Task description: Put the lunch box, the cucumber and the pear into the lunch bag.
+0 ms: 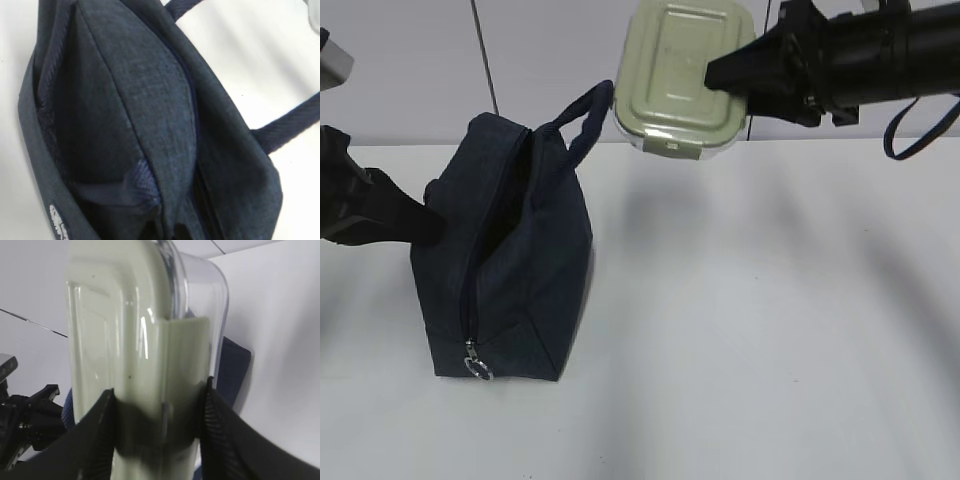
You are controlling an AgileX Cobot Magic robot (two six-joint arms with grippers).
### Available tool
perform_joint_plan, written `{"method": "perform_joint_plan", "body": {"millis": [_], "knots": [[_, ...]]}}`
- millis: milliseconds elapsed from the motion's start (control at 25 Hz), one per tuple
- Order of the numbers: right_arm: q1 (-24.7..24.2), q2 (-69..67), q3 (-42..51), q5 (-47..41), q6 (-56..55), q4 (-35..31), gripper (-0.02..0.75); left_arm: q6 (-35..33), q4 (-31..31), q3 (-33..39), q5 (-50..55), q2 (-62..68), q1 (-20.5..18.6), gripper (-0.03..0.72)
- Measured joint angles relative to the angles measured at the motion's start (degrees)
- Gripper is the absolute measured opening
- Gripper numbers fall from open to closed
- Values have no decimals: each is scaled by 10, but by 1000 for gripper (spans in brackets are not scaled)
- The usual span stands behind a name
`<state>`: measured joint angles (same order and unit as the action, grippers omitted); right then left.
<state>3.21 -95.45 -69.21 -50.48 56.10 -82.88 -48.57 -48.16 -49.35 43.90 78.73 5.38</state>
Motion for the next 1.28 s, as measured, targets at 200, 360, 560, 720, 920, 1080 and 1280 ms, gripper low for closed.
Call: {"method": "perform_joint_plan", "body": {"millis": [200, 360, 560, 720, 920, 1080, 1280], "knots": [[12, 1, -59, -14, -49, 41, 329, 0, 0, 0, 1, 0, 0, 2], [12, 6, -83, -13, -102, 106, 329, 0, 1, 0, 1, 0, 0, 2], [10, 5, -84, -15, -142, 207, 327, 0, 1, 0, 1, 0, 0, 2], [20, 12, -89, -3, -141, 195, 327, 0, 1, 0, 2, 0, 0, 2], [22, 30, -107, 17, -223, 327, 327, 0, 0, 0, 4, 0, 0, 2], [9, 38, -107, 15, -200, 306, 327, 0, 0, 0, 4, 0, 0, 1], [103, 3, -117, 20, -161, 210, 326, 0, 0, 0, 4, 0, 0, 1]]}}
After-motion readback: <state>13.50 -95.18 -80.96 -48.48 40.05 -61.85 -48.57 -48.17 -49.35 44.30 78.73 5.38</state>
